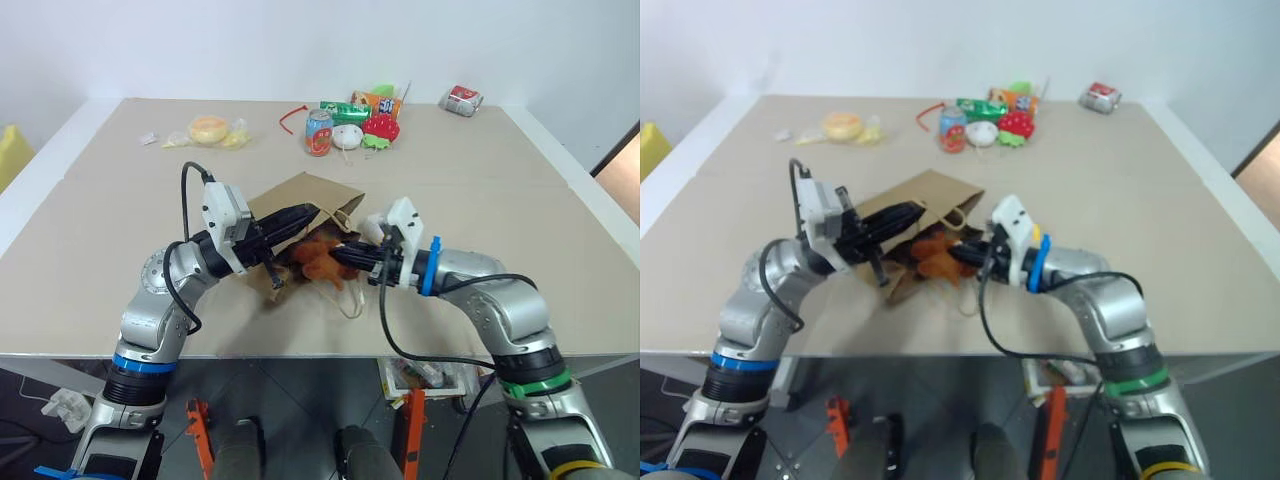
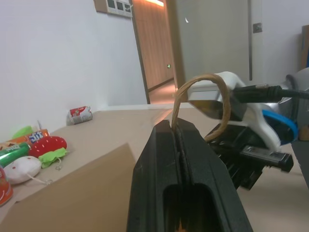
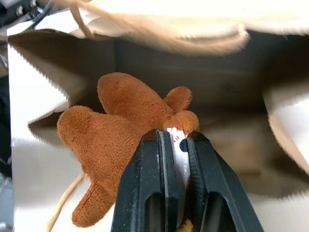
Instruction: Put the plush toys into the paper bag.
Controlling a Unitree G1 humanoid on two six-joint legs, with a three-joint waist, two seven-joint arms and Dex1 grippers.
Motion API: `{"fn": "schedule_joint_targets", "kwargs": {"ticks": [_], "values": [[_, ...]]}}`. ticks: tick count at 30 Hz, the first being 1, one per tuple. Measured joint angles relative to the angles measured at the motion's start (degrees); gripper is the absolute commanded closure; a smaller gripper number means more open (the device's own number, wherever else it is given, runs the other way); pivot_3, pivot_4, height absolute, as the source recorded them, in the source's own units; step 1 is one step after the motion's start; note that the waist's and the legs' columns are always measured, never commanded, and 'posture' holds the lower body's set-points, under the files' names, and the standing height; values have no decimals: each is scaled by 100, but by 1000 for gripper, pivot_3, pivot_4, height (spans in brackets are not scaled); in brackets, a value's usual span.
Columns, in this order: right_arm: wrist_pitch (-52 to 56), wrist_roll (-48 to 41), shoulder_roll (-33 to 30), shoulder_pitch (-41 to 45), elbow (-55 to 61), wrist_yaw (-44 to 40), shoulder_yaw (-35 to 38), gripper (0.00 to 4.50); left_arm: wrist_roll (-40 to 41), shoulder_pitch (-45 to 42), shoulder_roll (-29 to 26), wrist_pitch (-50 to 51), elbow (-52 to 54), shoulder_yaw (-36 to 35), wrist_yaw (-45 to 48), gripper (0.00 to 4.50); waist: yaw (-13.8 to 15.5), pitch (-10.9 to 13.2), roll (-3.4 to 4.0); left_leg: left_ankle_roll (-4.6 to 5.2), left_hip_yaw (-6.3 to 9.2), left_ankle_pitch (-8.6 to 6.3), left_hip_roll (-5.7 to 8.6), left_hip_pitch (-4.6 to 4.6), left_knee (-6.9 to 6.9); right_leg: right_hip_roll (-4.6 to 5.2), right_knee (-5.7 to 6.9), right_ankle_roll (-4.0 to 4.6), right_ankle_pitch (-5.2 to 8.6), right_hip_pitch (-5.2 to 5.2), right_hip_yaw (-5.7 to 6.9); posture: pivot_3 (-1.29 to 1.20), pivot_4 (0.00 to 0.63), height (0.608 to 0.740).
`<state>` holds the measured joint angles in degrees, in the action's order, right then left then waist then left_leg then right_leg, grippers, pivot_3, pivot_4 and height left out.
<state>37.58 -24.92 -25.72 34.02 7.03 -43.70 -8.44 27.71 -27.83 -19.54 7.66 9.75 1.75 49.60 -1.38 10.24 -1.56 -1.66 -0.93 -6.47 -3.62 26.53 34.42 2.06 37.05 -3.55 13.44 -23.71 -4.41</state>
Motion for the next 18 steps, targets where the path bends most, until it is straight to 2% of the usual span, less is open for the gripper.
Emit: {"fn": "schedule_joint_targets", "kwargs": {"ticks": [12,13,18], "values": [[-161,703,1310,687,-1260,1279,-40,4439,-1,-25,40,-1,-24,9,55,4500,-1,0,0,-1,-1,1,-5,0,-1,-5,3,6,-9,-3,0,0,150,740],[-161,710,1383,713,-1312,1345,-20,3640,-2,-25,40,-1,-25,9,57,4500,-1,0,0,-1,-1,1,-6,1,-2,-6,3,6,-9,-4,0,0,150,740],[-91,625,1734,748,-1483,1522,129,1942,-3,-29,43,-1,-27,9,71,4500,0,0,0,0,0,1,-6,8,-3,-6,3,5,-8,-7,0,0,150,740]]}}
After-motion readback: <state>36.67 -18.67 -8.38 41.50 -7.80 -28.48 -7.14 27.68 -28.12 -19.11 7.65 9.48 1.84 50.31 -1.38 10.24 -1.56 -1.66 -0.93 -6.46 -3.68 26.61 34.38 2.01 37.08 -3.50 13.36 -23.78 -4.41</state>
